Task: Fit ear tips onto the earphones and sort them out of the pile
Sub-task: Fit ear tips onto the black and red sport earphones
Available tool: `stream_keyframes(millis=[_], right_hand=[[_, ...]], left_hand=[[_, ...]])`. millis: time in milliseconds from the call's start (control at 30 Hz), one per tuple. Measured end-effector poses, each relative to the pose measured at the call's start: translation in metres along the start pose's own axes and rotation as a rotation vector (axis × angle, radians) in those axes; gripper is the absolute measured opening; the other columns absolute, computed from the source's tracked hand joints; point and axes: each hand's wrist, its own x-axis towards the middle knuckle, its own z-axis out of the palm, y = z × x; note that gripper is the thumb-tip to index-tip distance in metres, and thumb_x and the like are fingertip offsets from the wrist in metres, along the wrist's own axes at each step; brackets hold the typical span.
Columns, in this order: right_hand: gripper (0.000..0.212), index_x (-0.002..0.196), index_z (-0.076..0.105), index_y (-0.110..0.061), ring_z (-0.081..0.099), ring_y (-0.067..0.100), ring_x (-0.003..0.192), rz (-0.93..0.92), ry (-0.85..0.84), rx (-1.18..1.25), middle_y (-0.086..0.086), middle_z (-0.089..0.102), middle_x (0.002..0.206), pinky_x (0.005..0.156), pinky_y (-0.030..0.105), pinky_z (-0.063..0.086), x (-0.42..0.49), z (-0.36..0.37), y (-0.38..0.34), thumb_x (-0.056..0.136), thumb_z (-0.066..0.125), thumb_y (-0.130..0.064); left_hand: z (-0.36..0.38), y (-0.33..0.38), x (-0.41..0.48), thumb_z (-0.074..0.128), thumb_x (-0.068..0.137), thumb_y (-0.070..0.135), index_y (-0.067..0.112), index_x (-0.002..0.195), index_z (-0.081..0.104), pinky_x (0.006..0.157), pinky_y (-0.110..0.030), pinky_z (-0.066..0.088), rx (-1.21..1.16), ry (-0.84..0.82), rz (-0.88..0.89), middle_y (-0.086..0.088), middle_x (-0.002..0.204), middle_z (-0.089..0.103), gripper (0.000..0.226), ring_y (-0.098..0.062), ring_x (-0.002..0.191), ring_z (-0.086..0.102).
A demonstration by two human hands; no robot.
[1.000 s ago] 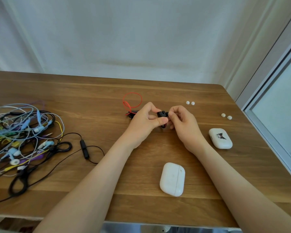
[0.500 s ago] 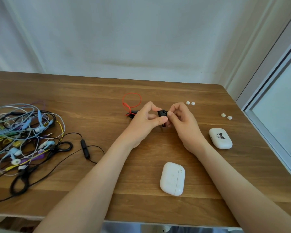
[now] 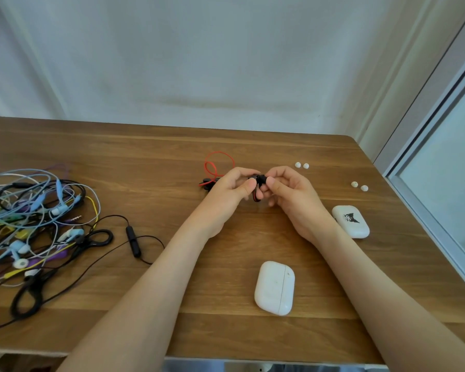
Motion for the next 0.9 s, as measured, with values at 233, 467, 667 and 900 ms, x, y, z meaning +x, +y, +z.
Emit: stream_keyframes(millis=[233,467,667,900], right_hand=[[0.009,0.095,0.06,-0.011,0.058,0.012,0.073,0.004,0.016,-0.036,0.005,0.063,0.08,0.067,0.024,0.047,0.0003,-0.0006,0.0032,0.095,0.053,-0.005],[0.011,0.097,0.059,-0.012,0.059,0.01,0.073,-0.022,-0.007,-0.088,0.003,0.064,0.079,0.066,0.024,0.048,-0.0006,-0.0011,0.0032,0.096,0.052,-0.005],[0.011,0.099,0.058,-0.016,0.058,0.011,0.073,-0.06,-0.023,-0.089,-0.003,0.06,0.073,0.063,0.025,0.047,-0.0021,0.0023,0.0022,0.093,0.056,-0.006],[0.023,0.111,0.057,-0.014,0.053,0.008,0.067,-0.099,-0.001,-0.199,0.002,0.059,0.078,0.062,0.025,0.046,-0.0036,0.0059,0.003,0.091,0.057,-0.002]], left_hand=[[-0.0024,-0.0028,0.0015,0.041,0.102,0.014,0.013,0.123,0.057,0.066,-0.006,0.041,0.062,-0.04,-0.008,0.005,0.078,0.064,0.026,0.007,0.069,0.056],[-0.0056,-0.0038,0.003,0.039,0.103,0.016,0.016,0.124,0.059,0.073,-0.016,0.039,0.064,-0.078,-0.028,0.008,0.074,0.062,0.029,0.002,0.072,0.054],[-0.0024,-0.0038,0.0025,0.037,0.103,0.016,0.026,0.118,0.059,0.064,-0.008,0.039,0.041,-0.018,-0.021,0.01,0.074,0.061,0.029,0.006,0.065,0.052],[-0.0017,-0.0031,0.0077,0.034,0.102,0.014,0.014,0.117,0.061,0.063,-0.022,0.033,-0.132,-0.01,-0.075,0.003,0.07,0.054,0.03,-0.009,0.069,0.044]])
